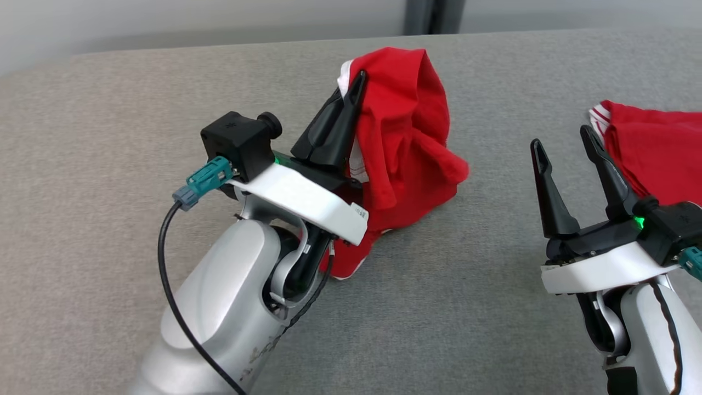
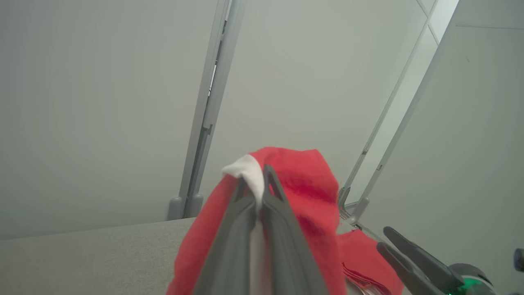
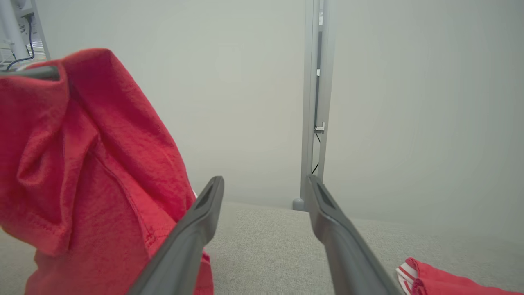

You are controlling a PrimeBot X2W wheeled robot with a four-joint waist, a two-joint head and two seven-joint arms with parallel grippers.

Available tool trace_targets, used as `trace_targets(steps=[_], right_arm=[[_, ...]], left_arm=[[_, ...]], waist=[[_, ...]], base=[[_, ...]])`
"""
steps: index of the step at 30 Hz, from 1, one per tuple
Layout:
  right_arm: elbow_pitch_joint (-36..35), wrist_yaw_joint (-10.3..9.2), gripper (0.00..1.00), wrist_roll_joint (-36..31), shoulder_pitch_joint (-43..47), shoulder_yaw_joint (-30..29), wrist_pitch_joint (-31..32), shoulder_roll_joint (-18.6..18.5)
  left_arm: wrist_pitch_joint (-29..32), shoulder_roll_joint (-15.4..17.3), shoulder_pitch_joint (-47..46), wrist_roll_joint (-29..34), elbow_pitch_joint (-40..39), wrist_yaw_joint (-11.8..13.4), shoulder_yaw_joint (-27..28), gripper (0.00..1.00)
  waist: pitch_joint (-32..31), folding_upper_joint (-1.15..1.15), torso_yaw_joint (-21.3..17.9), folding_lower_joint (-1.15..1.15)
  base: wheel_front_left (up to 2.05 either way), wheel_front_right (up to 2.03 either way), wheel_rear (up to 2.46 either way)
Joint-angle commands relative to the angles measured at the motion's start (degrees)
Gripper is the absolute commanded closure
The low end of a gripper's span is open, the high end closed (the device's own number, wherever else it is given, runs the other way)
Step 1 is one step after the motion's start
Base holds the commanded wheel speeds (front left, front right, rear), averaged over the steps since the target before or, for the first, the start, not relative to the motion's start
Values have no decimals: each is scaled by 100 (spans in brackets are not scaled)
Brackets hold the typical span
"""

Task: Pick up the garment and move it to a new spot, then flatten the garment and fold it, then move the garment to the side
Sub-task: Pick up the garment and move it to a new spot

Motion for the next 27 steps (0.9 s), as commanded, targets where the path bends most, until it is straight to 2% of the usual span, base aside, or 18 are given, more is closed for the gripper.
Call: trace_targets(steps=[1, 4, 5, 7, 11, 13, 18, 21, 22, 27], right_arm=[[28, -3, 0, 10, -45, -11, -40, 12], [26, -3, 0, 7, -31, -35, -43, 47], [25, -3, 0, -4, -17, -43, -43, 58], [10, -3, 0, -7, 5, -51, -43, 82], [-14, -3, 0, -30, 38, -91, -42, 114], [-27, -3, 0, -45, 46, -127, -41, 124], [-46, -3, 0, -68, 114, -191, -40, 121], [-30, -3, 0, -63, 207, -170, -41, 86], [-30, -3, 0, -63, 207, -170, -41, 86], [46, -3, 0, -51, 335, -108, -41, 11]], left_arm=[[-93, 13, -142, -131, 42, 96, -82, 100], [-141, 7, -236, -430, 180, 92, -602, 100], [-162, 19, -262, -548, 202, 66, -797, 70], [-192, 24, -305, -634, 296, 26, -1221, 1], [-303, 23, -337, -884, 403, -123, -1929, 0], [-415, 25, -380, -1030, 421, -169, -2076, 0], [-691, 50, -446, -1092, 674, -50, -1856, 0], [-805, 338, -457, -876, 844, 27, -1657, 0], [-805, 338, -457, -876, 844, 27, -1657, 0], [-899, 892, -99, -308, 987, 182, -1413, 0]], waist=[[91, 0, -181, 0], [137, 0, -344, 0], [146, 0, -391, 0], [156, 0, -466, 0], [137, 0, -531, 0], [113, 0, -512, 0], [-36, 0, -346, 0], [-155, 0, -202, 0], [-155, 0, -202, 0], [-362, 0, 36, 0]], base=[[0, 0, 0], [0, 0, 0], [0, 0, 0], [0, 0, 0], [0, 0, 0], [0, 0, 0], [0, 0, 0], [0, 0, 0], [0, 0, 0], [0, 0, 0]])
